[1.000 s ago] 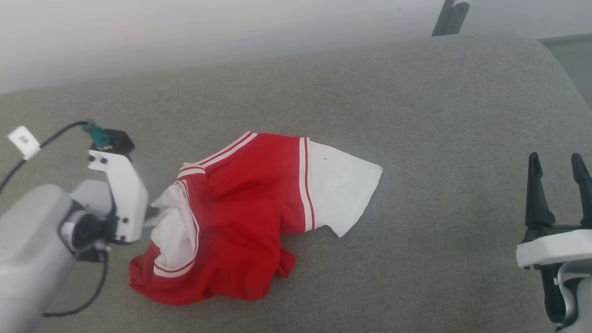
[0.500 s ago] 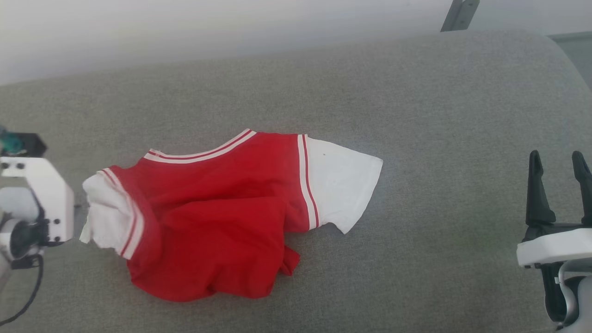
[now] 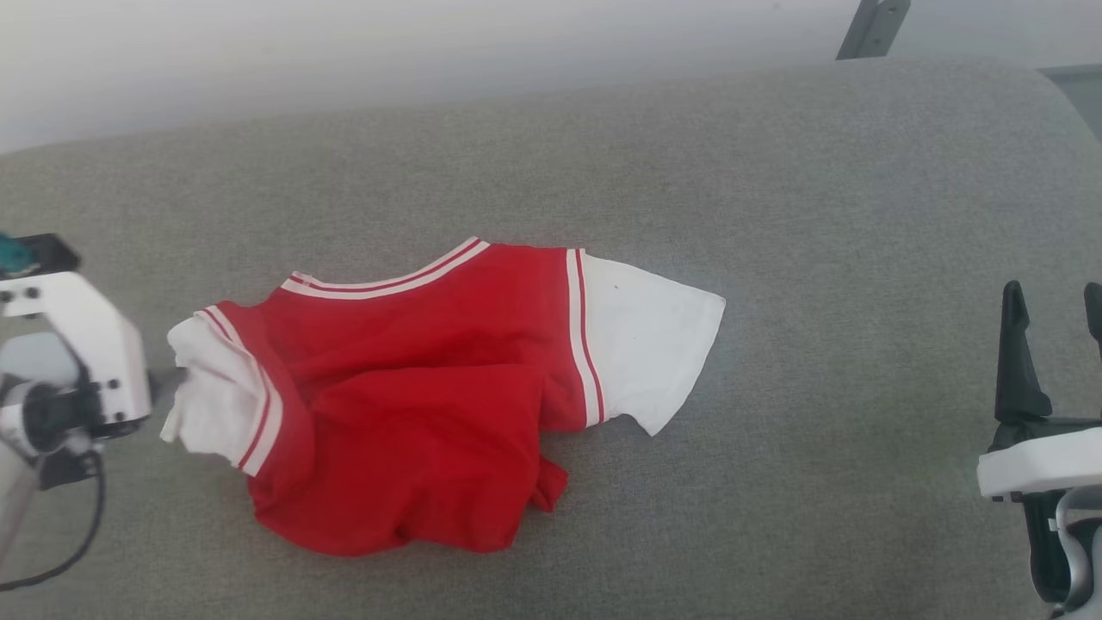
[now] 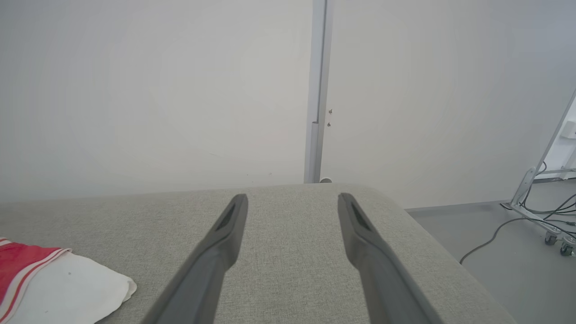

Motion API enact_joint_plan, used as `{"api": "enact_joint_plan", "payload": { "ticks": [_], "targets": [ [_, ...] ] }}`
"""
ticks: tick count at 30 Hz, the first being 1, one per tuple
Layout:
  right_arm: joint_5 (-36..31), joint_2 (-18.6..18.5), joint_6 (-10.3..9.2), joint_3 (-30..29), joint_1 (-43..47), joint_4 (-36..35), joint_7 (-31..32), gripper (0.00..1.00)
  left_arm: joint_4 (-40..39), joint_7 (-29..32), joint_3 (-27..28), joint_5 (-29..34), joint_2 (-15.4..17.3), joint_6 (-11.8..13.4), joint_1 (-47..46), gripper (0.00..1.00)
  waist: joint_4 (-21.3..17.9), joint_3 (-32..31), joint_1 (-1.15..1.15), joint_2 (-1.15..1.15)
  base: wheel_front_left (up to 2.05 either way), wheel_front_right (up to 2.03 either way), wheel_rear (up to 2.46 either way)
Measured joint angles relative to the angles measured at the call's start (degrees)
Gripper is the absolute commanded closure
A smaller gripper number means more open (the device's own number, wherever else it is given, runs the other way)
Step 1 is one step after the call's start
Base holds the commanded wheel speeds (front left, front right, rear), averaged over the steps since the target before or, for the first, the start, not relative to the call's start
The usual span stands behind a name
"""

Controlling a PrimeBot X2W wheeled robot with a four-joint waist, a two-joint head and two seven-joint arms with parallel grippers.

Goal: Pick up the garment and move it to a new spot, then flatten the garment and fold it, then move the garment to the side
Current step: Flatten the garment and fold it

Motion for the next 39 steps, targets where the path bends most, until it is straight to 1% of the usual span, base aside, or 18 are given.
{"api": "enact_joint_plan", "payload": {
  "ticks": [4, 8, 10, 14, 15, 17, 18, 19, 20, 23, 28, 32, 36, 39],
  "targets": [
    [-0.4, 0.0, 0.01, -0.2, 0.2, -0.4, 0.4, 0.0, -4.0, 4.2, -0.8, -0.4, -0.5, 2.2, -0.1, 0.0, 0.3, -0.1, 0.0, 0.0, 0.0, 0.0, 0.0],
    [-0.4, 0.0, 0.0, 0.1, 0.2, -0.8, 0.8, 0.0, -8.0, 6.1, -0.7, -1.3, -0.5, 4.4, 0.4, 0.0, 0.3, 0.0, 0.0, 0.0, 0.0, 0.0, 0.0],
    [-0.4, 0.1, 0.0, 0.3, 0.2, -0.9, 0.8, 0.0, -9.2, 7.0, -0.3, -2.2, -0.3, 5.9, 1.3, 0.0, 0.1, 0.1, 0.0, 0.0, 0.0, 0.0, 0.0],
    [-0.4, 0.0, 0.01, 0.4, 0.4, -1.1, 1.0, 0.0, -12.1, 9.6, -0.1, -4.2, 0.5, 8.9, 3.7, 0.0, -0.4, 0.1, 0.0, 0.0, 0.0, 0.0, 0.0],
    [-0.4, -0.1, 0.0, 0.2, 0.8, -1.2, 1.0, 0.0, -14.0, 10.1, -0.5, -3.8, 1.3, 9.9, 4.5, 0.0, -0.5, 0.2, 0.0, 0.0, 0.0, 0.0, 0.0],
    [-0.4, -0.1, 0.01, 0.2, 1.0, -1.4, 1.0, 0.0, -15.2, 9.8, -0.4, -3.8, 1.9, 10.4, 5.0, 0.0, -0.5, 0.3, 0.0, 0.0, 0.0, 0.0, 0.0],
    [-0.4, -0.1, 0.01, 0.2, 1.0, -1.4, 1.0, 0.0, -15.8, 9.5, -0.3, -3.8, 2.1, 10.6, 5.4, 0.07, -0.6, 0.3, 0.0, 0.0, 0.0, 0.0, 0.0],
    [-0.4, -0.1, 0.0, 0.1, 1.0, -1.4, 1.0, 0.0, -16.1, 9.2, -0.2, -3.9, 2.2, 10.5, 5.8, 0.51, -0.6, 0.4, 0.0, 0.0, 0.0, 0.0, 0.0],
    [-0.4, -0.1, 0.0, 0.1, 1.0, -1.4, 1.0, 0.0, -16.1, 9.2, -0.2, -3.9, 2.2, 10.5, 5.8, 1.0, -0.6, 0.4, 0.0, 0.0, 0.0, 0.0, 0.0],
    [-0.4, 0.0, 0.01, 0.2, 1.0, -1.4, 1.0, 0.0, -16.7, 8.4, -0.1, -4.1, 2.4, 10.1, 7.2, 1.0, -0.5, 0.3, 0.0, 0.0, 0.0, 0.0, 0.0],
    [-0.4, 0.0, 0.0, 0.1, 1.0, -1.5, 1.3, 0.0, -16.4, 7.2, 1.5, -4.9, 4.3, 11.9, 8.6, 1.0, -0.4, 0.2, 0.0, 0.0, 0.0, 0.0, 0.0],
    [-0.5, 0.0, 0.0, -0.3, 1.2, -1.6, 1.3, 0.0, -16.7, 6.7, 2.9, -6.1, 5.6, 14.3, 10.8, 1.0, 0.0, 0.1, 0.0, 0.0, 0.0, 0.0, 0.0],
    [-0.6, 0.2, 0.0, -0.3, 1.3, -1.5, 1.4, 0.0, -16.8, 6.9, 3.1, -7.1, 7.2, 17.6, 13.6, 1.0, 0.3, 0.1, 0.0, 0.0, 0.0, 0.0, 0.0],
    [-0.5, 0.2, 0.01, -0.1, 1.2, -1.4, 1.7, 0.0, -16.8, 5.8, 3.0, -6.4, 8.0, 18.4, 14.6, 1.0, 0.7, 0.2, 0.0, 0.0, 0.0, 0.0, 0.0]
  ]
}}
